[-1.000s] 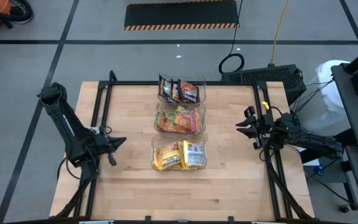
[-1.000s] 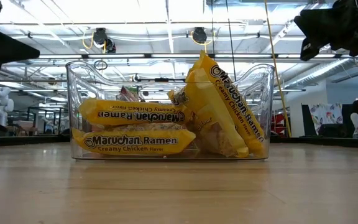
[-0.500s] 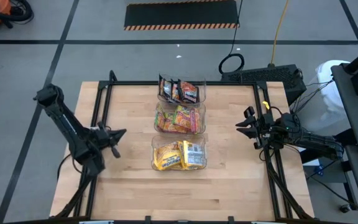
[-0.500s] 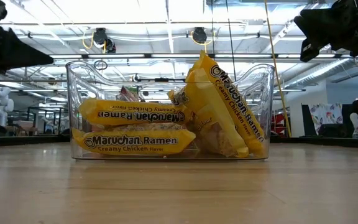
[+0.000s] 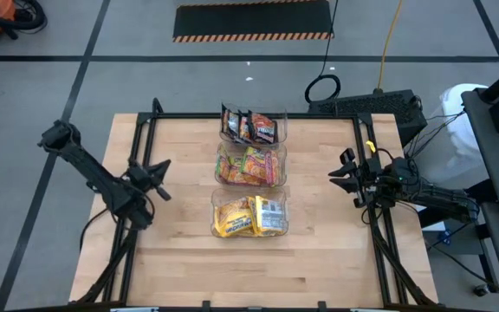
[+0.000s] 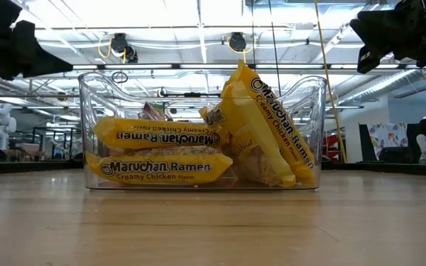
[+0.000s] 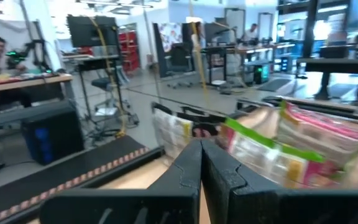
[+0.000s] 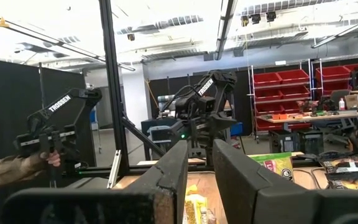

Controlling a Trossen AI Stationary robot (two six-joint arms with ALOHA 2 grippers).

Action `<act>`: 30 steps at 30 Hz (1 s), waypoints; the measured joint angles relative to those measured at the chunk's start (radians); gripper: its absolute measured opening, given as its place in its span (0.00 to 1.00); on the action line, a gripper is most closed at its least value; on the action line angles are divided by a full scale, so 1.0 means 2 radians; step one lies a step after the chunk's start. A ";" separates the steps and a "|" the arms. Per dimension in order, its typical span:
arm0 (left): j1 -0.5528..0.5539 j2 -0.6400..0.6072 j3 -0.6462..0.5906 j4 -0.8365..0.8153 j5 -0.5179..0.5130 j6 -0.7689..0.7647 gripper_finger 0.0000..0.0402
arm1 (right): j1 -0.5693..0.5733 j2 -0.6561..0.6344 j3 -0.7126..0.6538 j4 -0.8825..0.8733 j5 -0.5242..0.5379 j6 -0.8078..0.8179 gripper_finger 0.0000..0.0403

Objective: Sort Maruchan noodles
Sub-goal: Return to Home Position

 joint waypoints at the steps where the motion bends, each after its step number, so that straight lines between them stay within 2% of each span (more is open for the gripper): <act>1: 0.006 -0.006 0.000 -0.009 -0.001 0.000 0.02 | 0.000 0.000 0.000 0.000 0.000 0.000 0.17; 9: 0.019 -0.054 -0.004 -0.047 -0.002 0.003 0.02 | 0.000 0.000 0.000 0.000 0.000 0.000 0.17; 21: 0.018 -0.126 -0.017 -0.056 -0.006 -0.047 0.02 | 0.000 0.000 0.000 0.000 0.000 0.025 0.17; 26: 0.018 -0.158 -0.060 -0.001 -0.007 -0.069 0.02 | 0.000 0.000 0.000 0.001 0.000 0.026 0.17; 30: 0.019 -0.170 -0.061 0.009 -0.009 -0.054 0.02 | 0.000 0.000 0.000 0.013 -0.001 0.026 0.17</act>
